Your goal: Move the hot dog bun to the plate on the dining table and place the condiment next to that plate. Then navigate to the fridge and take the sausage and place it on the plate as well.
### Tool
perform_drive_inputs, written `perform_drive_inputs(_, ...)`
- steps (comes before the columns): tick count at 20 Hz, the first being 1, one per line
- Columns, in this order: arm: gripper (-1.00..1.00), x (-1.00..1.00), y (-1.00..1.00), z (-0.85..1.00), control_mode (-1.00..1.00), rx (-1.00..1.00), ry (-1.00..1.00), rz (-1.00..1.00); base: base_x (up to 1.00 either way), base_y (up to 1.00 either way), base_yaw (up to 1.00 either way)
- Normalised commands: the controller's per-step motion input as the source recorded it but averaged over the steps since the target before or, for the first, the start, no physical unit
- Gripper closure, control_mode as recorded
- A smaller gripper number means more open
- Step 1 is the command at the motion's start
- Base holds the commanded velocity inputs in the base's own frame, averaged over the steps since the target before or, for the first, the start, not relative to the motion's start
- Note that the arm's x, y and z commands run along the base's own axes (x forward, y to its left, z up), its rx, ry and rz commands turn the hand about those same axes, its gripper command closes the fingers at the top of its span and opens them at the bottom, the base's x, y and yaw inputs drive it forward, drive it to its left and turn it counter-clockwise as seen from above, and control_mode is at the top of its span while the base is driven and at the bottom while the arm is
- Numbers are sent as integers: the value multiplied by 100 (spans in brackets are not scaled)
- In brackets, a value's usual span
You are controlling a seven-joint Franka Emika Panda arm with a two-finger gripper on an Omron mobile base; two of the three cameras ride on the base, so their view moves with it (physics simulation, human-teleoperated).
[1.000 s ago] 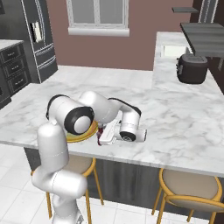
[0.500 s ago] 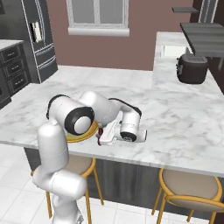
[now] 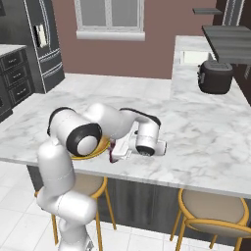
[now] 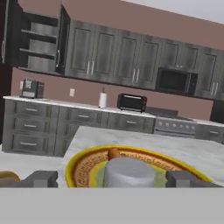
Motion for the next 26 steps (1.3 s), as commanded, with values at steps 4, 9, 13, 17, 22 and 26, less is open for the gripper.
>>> perform_drive_inputs(4,-100,-23,0,79,-100,-1,-12,-1,0,0,0)
perform_drive_inputs(9,-100,-43,8,80,-100,-2,-16,-4,0,0,0)
perform_drive_inputs(13,-100,-55,28,76,-100,-3,-9,-5,0,0,0)
perform_drive_inputs(17,-100,-44,50,61,-100,-7,-1,-10,0,0,0)
perform_drive_inputs(22,-100,-27,71,60,-100,-15,2,-17,0,0,0)
perform_drive_inputs(26,-100,-16,78,48,-100,-19,17,-24,0,0,0)
